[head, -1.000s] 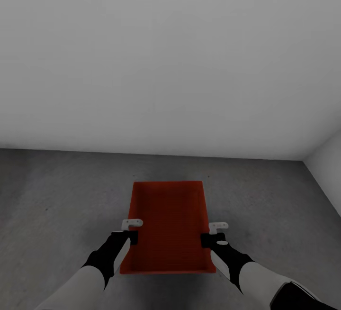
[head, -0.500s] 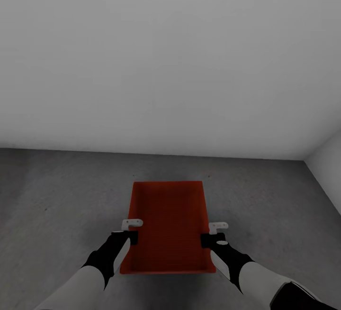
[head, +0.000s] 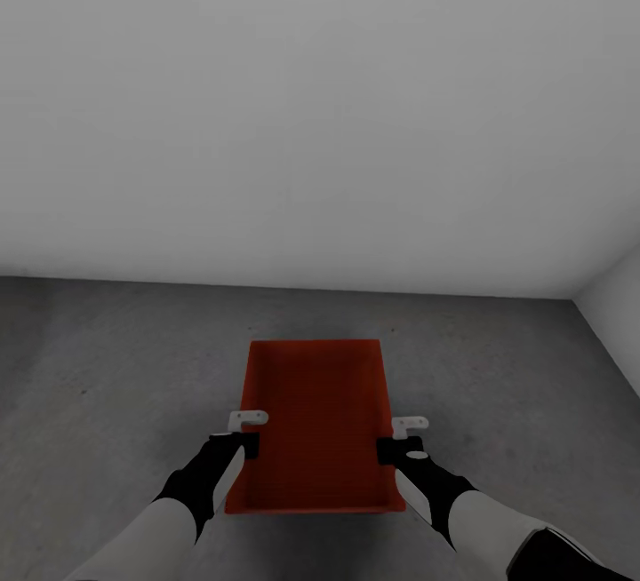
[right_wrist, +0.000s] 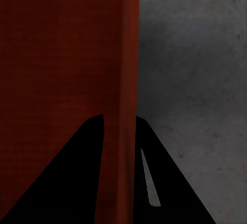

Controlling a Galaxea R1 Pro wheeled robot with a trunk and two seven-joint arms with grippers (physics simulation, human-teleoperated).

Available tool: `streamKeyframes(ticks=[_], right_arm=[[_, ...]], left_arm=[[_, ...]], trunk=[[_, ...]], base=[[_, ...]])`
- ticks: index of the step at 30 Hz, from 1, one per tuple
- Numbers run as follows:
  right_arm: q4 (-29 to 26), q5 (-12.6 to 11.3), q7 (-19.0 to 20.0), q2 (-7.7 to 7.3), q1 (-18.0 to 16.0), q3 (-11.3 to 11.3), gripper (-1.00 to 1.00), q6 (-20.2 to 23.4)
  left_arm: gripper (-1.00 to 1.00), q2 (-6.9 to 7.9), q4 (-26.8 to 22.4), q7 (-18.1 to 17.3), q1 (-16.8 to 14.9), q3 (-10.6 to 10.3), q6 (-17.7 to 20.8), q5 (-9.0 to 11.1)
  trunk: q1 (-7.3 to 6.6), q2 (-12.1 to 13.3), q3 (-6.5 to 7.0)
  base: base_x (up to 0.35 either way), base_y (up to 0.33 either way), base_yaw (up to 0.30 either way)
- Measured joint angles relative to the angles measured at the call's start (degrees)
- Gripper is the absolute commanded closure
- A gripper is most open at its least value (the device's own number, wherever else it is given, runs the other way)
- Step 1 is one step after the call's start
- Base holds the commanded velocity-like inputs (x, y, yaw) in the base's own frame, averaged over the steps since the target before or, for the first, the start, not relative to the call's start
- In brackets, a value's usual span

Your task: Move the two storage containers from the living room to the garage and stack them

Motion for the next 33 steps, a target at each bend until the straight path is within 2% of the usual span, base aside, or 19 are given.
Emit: streamKeyframes(ticks=[11, 16, 33], right_arm=[[0.0, 0.0, 0.0, 0.00, 0.0, 0.0, 1.00, 0.0], [0.0, 0.0, 0.0, 0.00, 0.0, 0.0, 1.00, 0.0], [0.0, 0.0, 0.0, 0.00, 0.0, 0.0, 1.00, 0.0]], left_arm=[[1.00, 0.00, 0.0, 0.0, 0.0, 0.0, 0.0, 0.0], [1.00, 0.00, 0.0, 0.0, 0.0, 0.0, 0.0, 0.0], [1.00, -0.01, 0.0, 0.0, 0.0, 0.0, 0.0, 0.0]], trunk=[[2.42, -4.4, -1.98], [2.42, -4.4, -1.98], [6.15, -11.2, -5.03]], base=[[0.000, 0.000, 0.000], [0.000, 0.000, 0.000], [0.000, 0.000, 0.000]])
